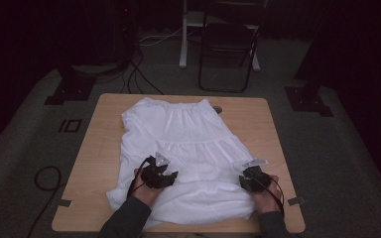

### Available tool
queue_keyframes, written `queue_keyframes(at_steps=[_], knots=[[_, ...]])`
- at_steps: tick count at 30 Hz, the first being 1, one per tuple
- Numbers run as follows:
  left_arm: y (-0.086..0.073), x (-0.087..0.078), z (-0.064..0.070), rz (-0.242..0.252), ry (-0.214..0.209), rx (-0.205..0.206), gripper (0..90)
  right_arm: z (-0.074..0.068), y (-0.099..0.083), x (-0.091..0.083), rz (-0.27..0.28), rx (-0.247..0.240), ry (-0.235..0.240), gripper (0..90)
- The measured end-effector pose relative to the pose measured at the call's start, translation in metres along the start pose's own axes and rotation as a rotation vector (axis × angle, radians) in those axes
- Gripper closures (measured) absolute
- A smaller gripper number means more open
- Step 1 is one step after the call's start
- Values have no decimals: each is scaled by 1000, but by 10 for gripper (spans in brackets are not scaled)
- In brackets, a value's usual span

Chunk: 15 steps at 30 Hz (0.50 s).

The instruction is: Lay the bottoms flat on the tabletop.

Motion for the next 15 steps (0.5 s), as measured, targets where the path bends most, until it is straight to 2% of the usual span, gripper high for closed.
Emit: queue_keyframes(at_steps=[1, 2, 4, 6, 7, 10, 13, 15], knots=[[0, 0, 0, 0, 0, 0, 482, 1, -4, -1, -2, 4, -4, 631], [3, 8, 4, -31, -6, 18, 474, 1, -8, -2, -6, 4, -13, 635], [3, 15, 6, -49, -2, 23, 470, 0, -15, -4, -9, 8, -27, 639], [2, 18, 7, -51, -5, 14, 471, 0, -19, -5, -6, 11, -31, 642], [-1, 23, 8, -69, -2, 9, 472, -1, -26, -8, -3, 28, -33, 644], [-4, 29, 9, -93, 11, 8, 484, -3, -33, -11, -2, 32, -45, 644], [-5, 30, 11, -95, 36, 6, 529, -3, -41, -13, 3, 44, -50, 645], [-6, 28, 11, -96, 48, 9, 616, -3, -46, -15, 8, 52, -47, 646]])
Point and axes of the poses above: each handheld gripper's, and its own axes: x roughly forward along the jaws, y roughly out of its top, z roughly to its right, the point moved 2 cm from there along x, roughly forward along the jaws, and after that the axes turned 15 degrees about -z, right-handed, at the moved point
